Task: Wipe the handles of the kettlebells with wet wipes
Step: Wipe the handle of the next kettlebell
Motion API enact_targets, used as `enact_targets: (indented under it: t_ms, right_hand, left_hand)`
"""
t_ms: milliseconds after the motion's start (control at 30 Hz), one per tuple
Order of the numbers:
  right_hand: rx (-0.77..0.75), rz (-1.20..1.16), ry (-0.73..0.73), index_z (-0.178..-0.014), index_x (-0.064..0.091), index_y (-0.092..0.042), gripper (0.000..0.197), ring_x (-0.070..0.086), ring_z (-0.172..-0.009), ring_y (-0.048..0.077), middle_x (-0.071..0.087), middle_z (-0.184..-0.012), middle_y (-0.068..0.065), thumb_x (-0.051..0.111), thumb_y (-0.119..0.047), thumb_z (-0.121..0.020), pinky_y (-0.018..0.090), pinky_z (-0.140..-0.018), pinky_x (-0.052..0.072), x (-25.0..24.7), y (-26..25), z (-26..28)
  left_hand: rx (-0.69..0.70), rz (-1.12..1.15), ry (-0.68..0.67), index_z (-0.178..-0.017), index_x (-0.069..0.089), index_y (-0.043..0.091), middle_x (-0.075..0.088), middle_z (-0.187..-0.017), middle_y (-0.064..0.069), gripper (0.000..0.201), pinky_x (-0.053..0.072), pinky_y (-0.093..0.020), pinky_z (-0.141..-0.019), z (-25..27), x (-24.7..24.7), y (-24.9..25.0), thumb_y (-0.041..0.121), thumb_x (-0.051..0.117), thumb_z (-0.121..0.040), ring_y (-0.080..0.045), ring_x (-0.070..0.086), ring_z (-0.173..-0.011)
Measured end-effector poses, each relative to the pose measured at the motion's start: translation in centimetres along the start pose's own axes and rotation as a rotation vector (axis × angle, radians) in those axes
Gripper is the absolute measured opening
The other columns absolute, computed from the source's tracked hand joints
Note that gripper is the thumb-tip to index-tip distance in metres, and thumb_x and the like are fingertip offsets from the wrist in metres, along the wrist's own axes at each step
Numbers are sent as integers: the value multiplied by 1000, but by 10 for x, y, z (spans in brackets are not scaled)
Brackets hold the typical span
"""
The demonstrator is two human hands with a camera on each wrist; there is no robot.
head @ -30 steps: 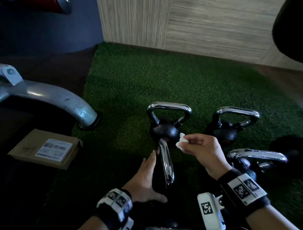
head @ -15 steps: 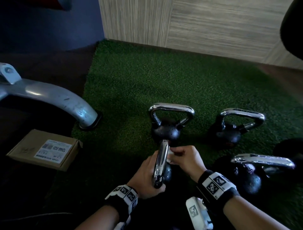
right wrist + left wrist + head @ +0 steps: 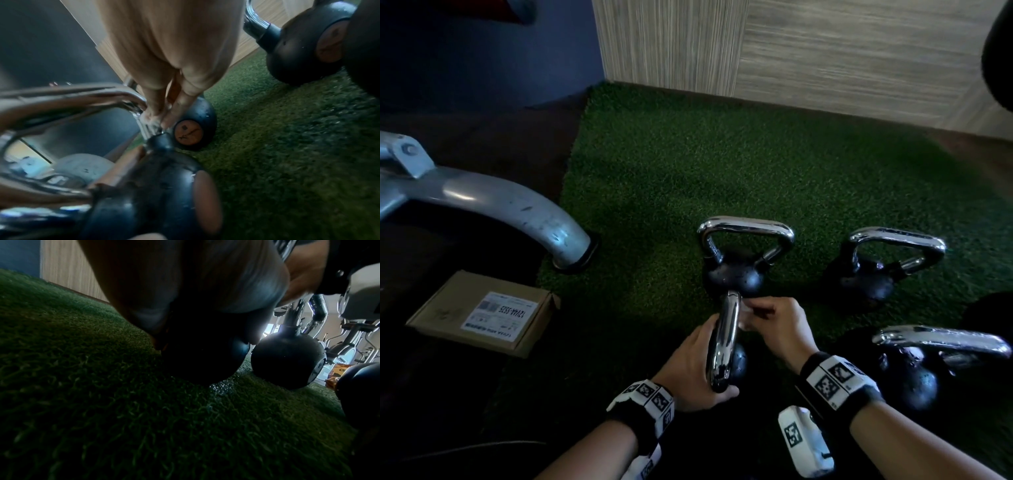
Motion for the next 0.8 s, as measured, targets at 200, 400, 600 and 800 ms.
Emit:
enact_targets:
  t_ms: [200,400,600,800]
  right_hand:
    - [-247,92,52,-97,83,-21,21,75,-88,6,79,-95,-7,85,-8,-80,33,-87,62,-10,-28,5]
    - [-651,290,-46,-99,84,-18,21,71,-91,1,76,-99,-9,85,-9,-81,14,-87,53,-8,-64,29]
    - [-522,234,-136,-92,84,-19,21,71,-84,-4,76,-88,-16,90,-10,-74,10,-77,50,-13,-75,15]
    - [-331,157,-250,-84,84,-22,20,73,-74,0,80,-80,-10,94,-16,-68,8,-71,50,-4,-73,46]
  left_hand:
    - [-13,12,-30,-160,0,39,17,-165,14,128,27,-30,-125,-2,-2,-3,61,85,-67,-3,22,-152]
    - [-36,69,-3,-160,7,44,26,-163,20,126,32,-33,-123,-5,-6,-7,57,89,-65,2,29,-149]
    - [-42,79,-13,-147,23,55,31,-140,44,107,25,1,-106,-13,-9,-1,40,94,-68,27,32,-129]
    - [-131,117,-26,-146,42,40,47,-135,36,94,34,-6,-109,-13,-8,-8,45,92,-67,26,40,-126]
Point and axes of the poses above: each hand's wrist, its own z-axis away from the middle knuckle, its own x-axis out of the palm, y = z × x, the point moved 4 cm from there along -z, towards the middle knuckle
